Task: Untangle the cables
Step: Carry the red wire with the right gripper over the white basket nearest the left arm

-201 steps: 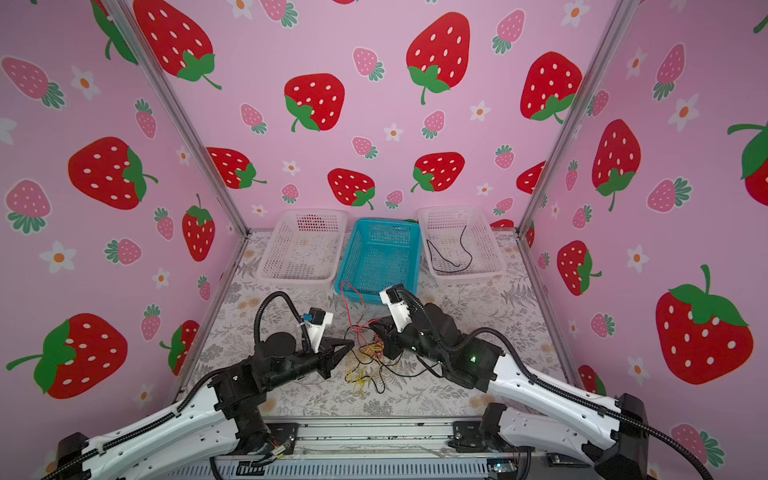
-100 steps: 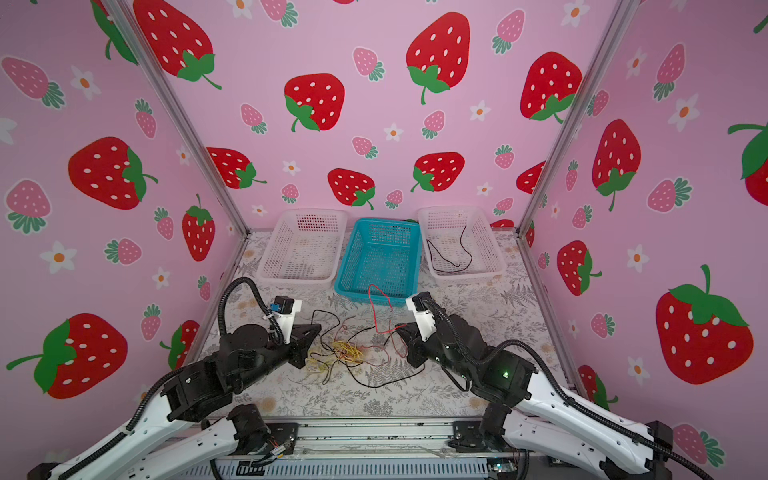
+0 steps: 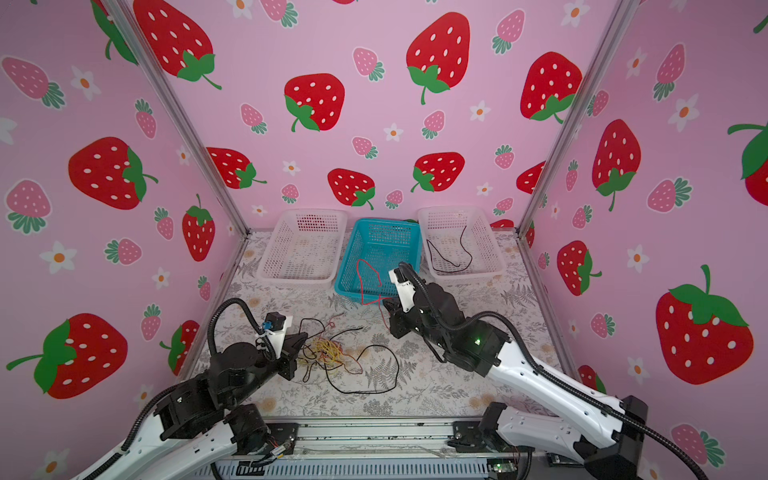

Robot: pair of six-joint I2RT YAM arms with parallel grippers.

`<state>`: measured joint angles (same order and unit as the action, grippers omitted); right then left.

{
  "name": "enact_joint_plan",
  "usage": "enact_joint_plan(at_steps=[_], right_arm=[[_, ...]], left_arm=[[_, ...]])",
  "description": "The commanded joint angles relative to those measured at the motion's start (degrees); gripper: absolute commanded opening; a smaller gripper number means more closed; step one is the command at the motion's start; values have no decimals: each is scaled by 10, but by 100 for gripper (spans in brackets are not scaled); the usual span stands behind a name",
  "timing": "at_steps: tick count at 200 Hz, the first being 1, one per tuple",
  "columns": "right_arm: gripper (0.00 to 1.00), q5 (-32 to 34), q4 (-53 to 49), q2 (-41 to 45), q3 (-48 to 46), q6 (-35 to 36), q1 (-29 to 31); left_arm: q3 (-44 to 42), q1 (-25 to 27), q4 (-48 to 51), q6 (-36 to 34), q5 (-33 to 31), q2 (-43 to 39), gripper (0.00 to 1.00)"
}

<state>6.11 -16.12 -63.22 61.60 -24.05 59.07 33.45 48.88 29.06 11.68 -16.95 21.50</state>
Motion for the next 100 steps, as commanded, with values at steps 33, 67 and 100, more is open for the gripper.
enact_joint_plan(at_steps=[33, 67, 100], right_arm=[[0, -61, 33, -160, 154, 28, -16], [0, -91, 47, -268, 256, 31, -25], [0, -110, 24, -391, 381, 31, -39]], left_arm=[[-27, -3, -39, -20, -48, -45, 0], [-24, -2, -37, -20, -57, -27, 0], [-23, -3, -37, -24, -53, -17, 0]])
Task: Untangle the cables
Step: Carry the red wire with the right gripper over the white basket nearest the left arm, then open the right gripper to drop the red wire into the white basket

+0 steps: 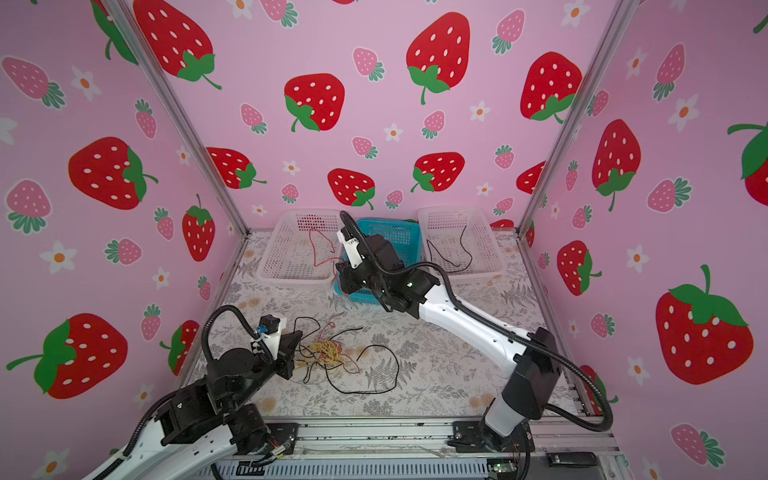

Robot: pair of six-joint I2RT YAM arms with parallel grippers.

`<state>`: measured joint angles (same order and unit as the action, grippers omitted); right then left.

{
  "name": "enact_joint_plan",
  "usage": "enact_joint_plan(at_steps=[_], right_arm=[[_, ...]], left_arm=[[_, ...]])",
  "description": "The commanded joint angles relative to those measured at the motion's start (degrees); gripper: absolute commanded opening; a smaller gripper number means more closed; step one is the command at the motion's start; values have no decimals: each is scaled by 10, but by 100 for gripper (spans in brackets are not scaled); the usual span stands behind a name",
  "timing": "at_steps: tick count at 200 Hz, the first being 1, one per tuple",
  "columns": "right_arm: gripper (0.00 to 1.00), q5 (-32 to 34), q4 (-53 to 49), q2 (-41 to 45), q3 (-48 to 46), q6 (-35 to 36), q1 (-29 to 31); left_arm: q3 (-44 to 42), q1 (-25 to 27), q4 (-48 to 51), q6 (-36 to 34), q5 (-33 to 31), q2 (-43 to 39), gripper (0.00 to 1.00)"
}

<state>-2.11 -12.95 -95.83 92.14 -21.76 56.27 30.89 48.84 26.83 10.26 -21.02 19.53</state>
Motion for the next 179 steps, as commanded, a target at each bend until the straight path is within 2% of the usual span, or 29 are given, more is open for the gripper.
enact_joint_plan(at_steps=[1, 39, 78, 94, 128, 158, 179], right_arm=[[0, -28, -8, -68, 80, 8, -12], [0, -41, -2, -171, 181, 13, -32], [0, -70, -84, -313, 370, 15, -46], [0, -83, -89, -358, 418, 24, -47], [0, -83, -70, -410, 440, 30, -52], [0, -116, -47, -443, 451, 25, -52], [0, -116, -48, -465, 472, 25, -52]], left_arm=[[3, -2, -14, -10, -12, 4, 0], [2, -2, -17, -11, -13, 5, 0], [3, -2, -17, -12, -14, 9, 0], [3, -2, -18, -13, -12, 9, 0], [4, -2, -17, -13, -9, 12, 0], [4, -2, -17, -13, -5, 15, 0], [5, -2, -17, -13, -3, 16, 0]])
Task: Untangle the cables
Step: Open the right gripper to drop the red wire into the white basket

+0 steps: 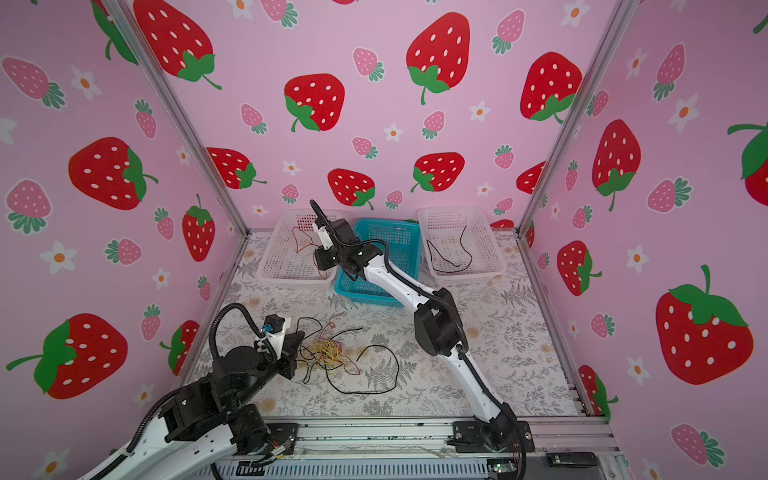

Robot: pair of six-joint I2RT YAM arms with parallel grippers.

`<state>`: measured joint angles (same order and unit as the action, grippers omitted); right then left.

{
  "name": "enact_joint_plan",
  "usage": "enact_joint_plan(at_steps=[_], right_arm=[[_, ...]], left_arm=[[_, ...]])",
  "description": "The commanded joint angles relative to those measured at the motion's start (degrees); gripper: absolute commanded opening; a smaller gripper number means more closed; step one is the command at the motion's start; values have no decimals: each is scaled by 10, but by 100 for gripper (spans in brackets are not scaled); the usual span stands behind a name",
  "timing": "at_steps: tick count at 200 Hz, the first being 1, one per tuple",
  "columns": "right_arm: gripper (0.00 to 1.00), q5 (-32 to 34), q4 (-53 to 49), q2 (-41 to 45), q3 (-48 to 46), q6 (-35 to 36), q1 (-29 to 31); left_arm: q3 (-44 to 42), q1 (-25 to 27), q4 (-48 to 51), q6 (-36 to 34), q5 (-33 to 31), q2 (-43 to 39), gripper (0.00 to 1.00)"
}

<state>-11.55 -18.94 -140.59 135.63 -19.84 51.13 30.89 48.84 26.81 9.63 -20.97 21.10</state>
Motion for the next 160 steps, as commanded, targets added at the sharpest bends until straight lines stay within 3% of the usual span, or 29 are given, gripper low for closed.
enact_joint_plan(at_steps=[1, 18, 35, 84, 118, 139, 160], right_arm=[[0, -22, 12, -17, 37, 6, -1], [3, -25, 17, -25, 42, 7, 0], [16, -20, 19, -27, 43, 10, 0], [39, -8, 11, -18, 51, 29, 0], [45, 7, -20, 15, 49, 48, 0], [47, -2, -25, 84, -11, 54, 1], [48, -31, 36, 201, -179, 49, 1]], left_arm=[[5, -2, -17, -7, -4, -1, 0], [5, -2, -16, -7, -3, 0, 0], [5, -2, -16, -7, -3, -1, 0], [6, -2, -15, -7, 1, 3, 0], [7, -2, -11, -4, 2, 2, 0], [9, -2, -9, 1, -1, 1, 0], [14, -2, -4, 9, -3, 4, 0]])
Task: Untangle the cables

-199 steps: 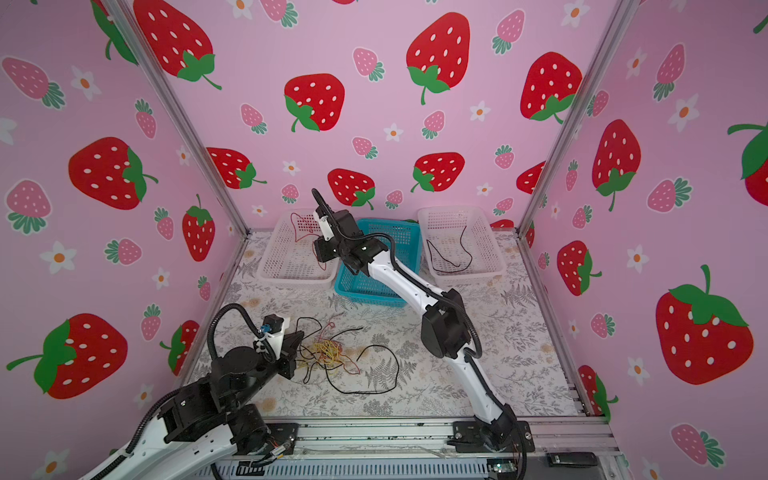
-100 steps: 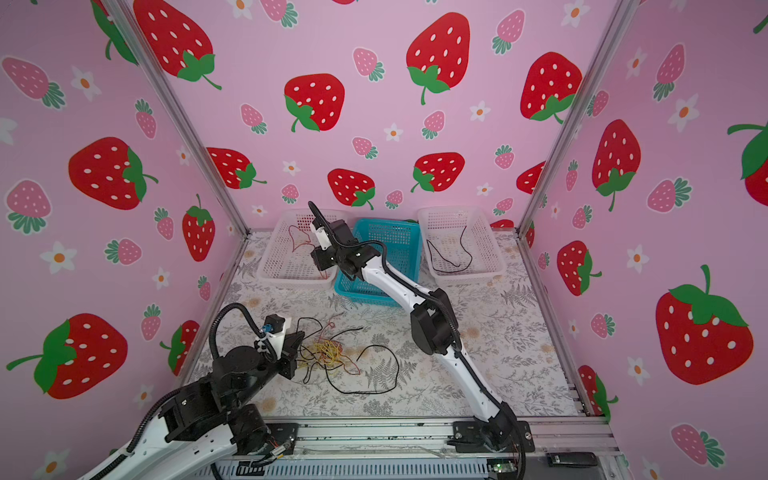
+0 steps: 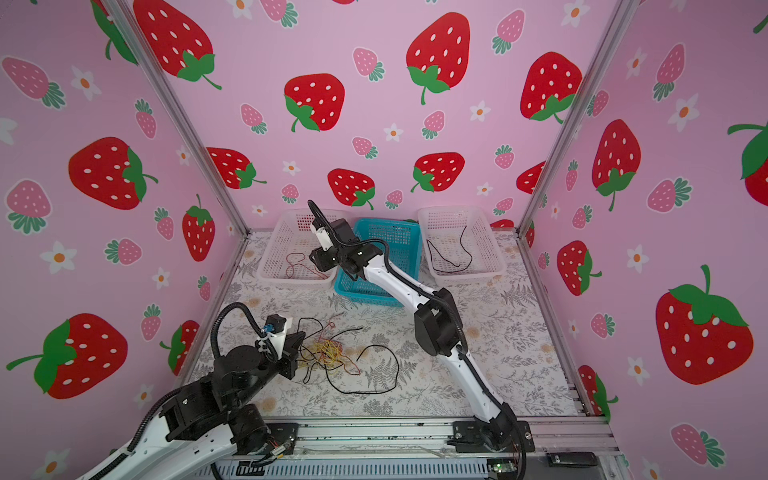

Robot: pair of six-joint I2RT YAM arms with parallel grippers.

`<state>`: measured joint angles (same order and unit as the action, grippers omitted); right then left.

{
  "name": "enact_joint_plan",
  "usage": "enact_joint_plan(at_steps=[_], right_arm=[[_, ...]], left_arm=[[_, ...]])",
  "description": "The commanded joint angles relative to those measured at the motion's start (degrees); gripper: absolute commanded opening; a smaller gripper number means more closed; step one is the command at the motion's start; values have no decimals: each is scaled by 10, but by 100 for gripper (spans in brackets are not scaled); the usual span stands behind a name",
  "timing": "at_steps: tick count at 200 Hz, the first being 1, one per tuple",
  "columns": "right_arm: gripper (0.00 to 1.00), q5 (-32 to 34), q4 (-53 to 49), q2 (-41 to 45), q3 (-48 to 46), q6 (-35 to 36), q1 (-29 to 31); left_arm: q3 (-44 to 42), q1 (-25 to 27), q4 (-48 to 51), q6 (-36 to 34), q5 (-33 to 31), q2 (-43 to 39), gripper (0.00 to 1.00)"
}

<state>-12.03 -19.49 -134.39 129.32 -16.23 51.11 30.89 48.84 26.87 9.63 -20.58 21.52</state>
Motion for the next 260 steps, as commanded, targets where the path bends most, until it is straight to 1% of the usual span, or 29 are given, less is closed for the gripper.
enact_joint_plan(at_steps=[1, 31, 44, 68, 84, 96, 115, 132, 155, 197, 213, 221, 235, 260], right_arm=[[48, -27, 47, 146, -124, 13, 2], [51, -53, 239, 359, -456, -6, 10], [51, -70, 300, 431, -567, -7, 15], [51, -94, 365, 518, -707, 11, 42], [51, -91, 392, 543, -774, 27, 67], [51, -90, 426, 546, -818, 25, 80], [51, -105, 484, 531, -860, 11, 99], [51, -99, 520, 507, -874, 17, 121], [51, -89, 552, 466, -870, 27, 141], [50, -89, 600, 414, -869, 10, 148], [46, -84, 615, 406, -876, 6, 151], [42, -81, 621, 404, -881, 4, 152], [30, -79, 631, 399, -889, 1, 152], [16, -65, 635, 400, -904, 0, 152]], left_arm=[[15, -2, -4, 11, -7, 0, 0], [29, -2, 3, 29, -6, 7, 0], [34, -2, -2, 38, -6, 0, 0], [44, -2, -22, 63, 8, -24, 0], [54, -3, -35, 84, 19, -40, 0], [58, -2, -47, 99, 34, -48, 0], [65, -2, -60, 117, 65, -46, 0], [74, -3, -63, 136, 83, -40, 0], [84, -2, -66, 146, 96, -33, 0], [97, -2, -75, 159, 111, -29, 0], [103, -2, -77, 159, 108, -29, 0], [104, -2, -79, 158, 107, -29, 0], [109, -2, -84, 156, 105, -27, 0], [126, -2, -82, 150, 97, -23, 0]])
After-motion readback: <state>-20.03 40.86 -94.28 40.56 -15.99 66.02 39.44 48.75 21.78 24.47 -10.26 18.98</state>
